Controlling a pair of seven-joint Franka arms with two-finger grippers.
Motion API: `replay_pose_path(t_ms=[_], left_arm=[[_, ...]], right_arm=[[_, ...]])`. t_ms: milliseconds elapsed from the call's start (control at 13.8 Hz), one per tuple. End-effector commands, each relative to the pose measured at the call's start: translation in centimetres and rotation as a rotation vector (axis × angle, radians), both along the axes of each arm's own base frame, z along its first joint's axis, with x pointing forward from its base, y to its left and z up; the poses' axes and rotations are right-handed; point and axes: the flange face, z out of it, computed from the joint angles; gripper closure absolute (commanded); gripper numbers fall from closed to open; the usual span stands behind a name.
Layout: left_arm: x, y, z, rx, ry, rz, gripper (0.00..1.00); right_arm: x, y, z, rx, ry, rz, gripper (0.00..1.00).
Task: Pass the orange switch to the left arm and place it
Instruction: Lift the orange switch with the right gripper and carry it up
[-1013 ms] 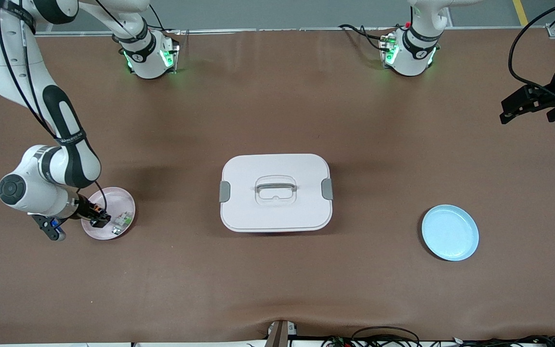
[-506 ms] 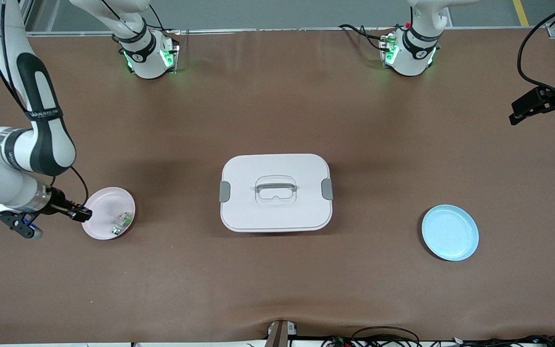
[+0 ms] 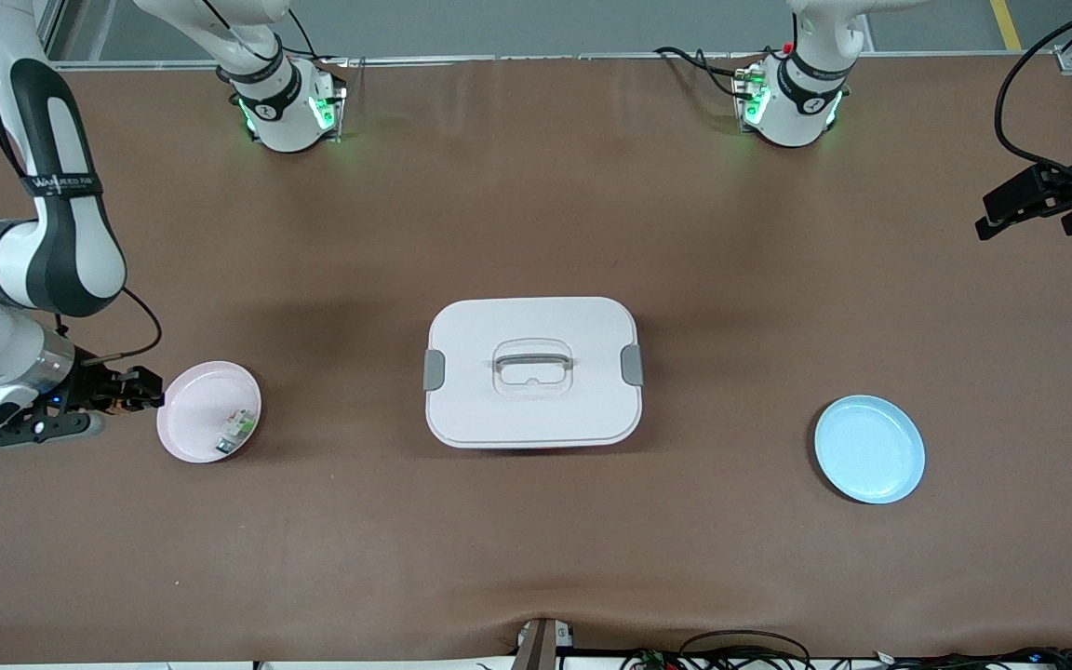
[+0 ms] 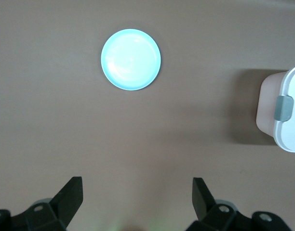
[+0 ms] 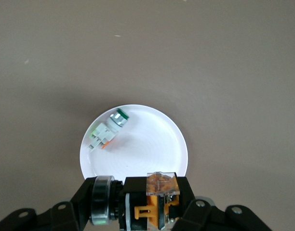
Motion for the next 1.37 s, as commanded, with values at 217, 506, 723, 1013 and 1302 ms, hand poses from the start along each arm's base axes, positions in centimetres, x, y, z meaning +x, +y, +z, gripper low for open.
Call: replay_pose_path(t_ms=[217,506,723,1013,1302], left_arm=[[2.4,-1.6,-2.7,-0.041,-0.001,-0.025,0.00],[2.6,-3.9,-3.3,-0.059,0.010,-0.060,0.00],[3.1,-4.6,-4.4,-0.117,0.034,-0.059,0.00],[2.9,-7.8,-3.6,-0.166,0.026,-0.097,0.00],[3.0,-9.8,-4.3,-0.170,0.051,-0.057,0.00]], right_arm=[[-0.9,3.7,3.2,0.140,-0.063,0.378,0.95],[-0.7,5.9,3.8,0.302,-0.192,0.606,0.95],[-0.7,9.3,3.9,0.438,-0.280,0.703,0.98],[-0.7,15.8,4.4,0.607,-0.428,0.800,0.99],[-1.5,22.7,4.9,0.753,-0.507,0.806,1.00]])
